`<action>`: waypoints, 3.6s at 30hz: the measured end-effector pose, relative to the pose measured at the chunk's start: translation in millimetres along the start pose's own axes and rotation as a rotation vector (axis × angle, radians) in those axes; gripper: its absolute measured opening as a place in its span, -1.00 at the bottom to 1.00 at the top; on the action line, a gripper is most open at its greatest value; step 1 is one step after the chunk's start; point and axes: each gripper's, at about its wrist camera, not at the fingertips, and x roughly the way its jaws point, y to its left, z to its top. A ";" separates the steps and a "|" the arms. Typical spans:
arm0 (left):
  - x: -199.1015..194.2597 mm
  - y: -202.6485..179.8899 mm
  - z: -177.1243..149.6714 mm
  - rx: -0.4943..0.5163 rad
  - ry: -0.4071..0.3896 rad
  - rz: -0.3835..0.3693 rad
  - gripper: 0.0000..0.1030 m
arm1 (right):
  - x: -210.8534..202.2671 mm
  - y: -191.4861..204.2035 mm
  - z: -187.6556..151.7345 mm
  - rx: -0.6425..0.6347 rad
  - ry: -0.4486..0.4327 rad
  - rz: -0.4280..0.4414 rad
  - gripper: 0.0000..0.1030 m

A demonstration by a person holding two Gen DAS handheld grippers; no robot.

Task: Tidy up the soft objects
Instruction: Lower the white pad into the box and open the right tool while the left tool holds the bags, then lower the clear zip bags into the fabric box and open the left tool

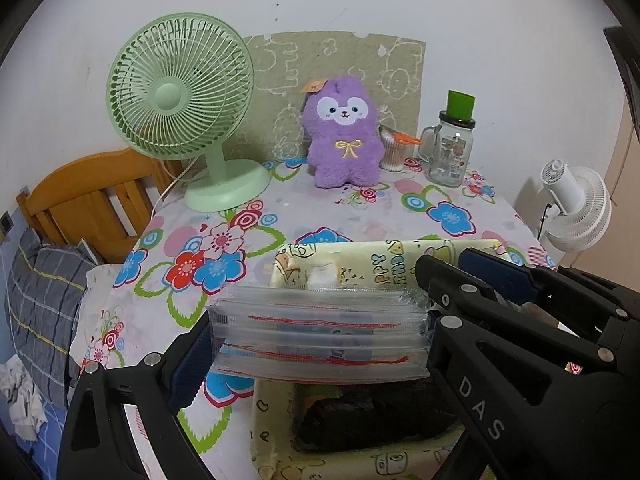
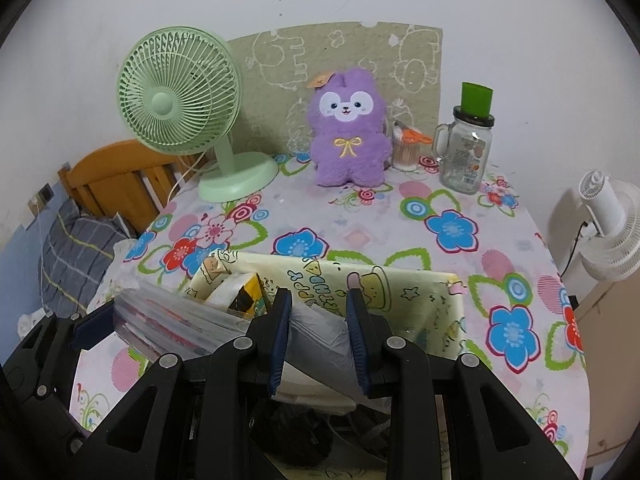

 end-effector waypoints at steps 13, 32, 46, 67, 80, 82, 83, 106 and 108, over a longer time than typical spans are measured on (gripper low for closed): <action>4.9 14.0 -1.8 -0.036 0.011 0.015 0.90 | 4.0 -2.6 -2.1 0.008 -0.012 0.016 0.58; -14.2 -18.1 0.0 0.005 -0.032 -0.028 0.90 | -33.1 -27.2 -10.3 0.047 -0.063 -0.049 0.59; 1.7 -54.4 0.5 0.028 -0.005 -0.115 0.91 | -37.2 -62.8 -18.5 0.093 -0.049 -0.103 0.59; 12.3 -59.2 -8.9 0.076 0.021 -0.141 0.99 | -23.3 -61.0 -28.5 0.074 -0.007 -0.057 0.59; 5.3 -55.8 -11.9 0.111 -0.012 -0.165 0.99 | -9.2 -62.7 -25.3 0.048 0.037 -0.040 0.62; 5.9 -56.3 -12.5 0.115 -0.013 -0.161 0.99 | -9.0 -62.2 -25.5 0.043 0.037 -0.050 0.62; 6.5 -56.3 -12.6 0.117 -0.012 -0.162 0.99 | -8.8 -62.1 -25.5 0.040 0.038 -0.047 0.62; 5.4 -75.0 -15.7 0.312 -0.050 -0.183 1.00 | 5.3 -55.2 -16.8 -0.140 0.137 0.110 0.62; 6.2 -74.8 -15.8 0.312 -0.049 -0.182 1.00 | 8.3 -54.6 -16.3 -0.152 0.140 0.076 0.62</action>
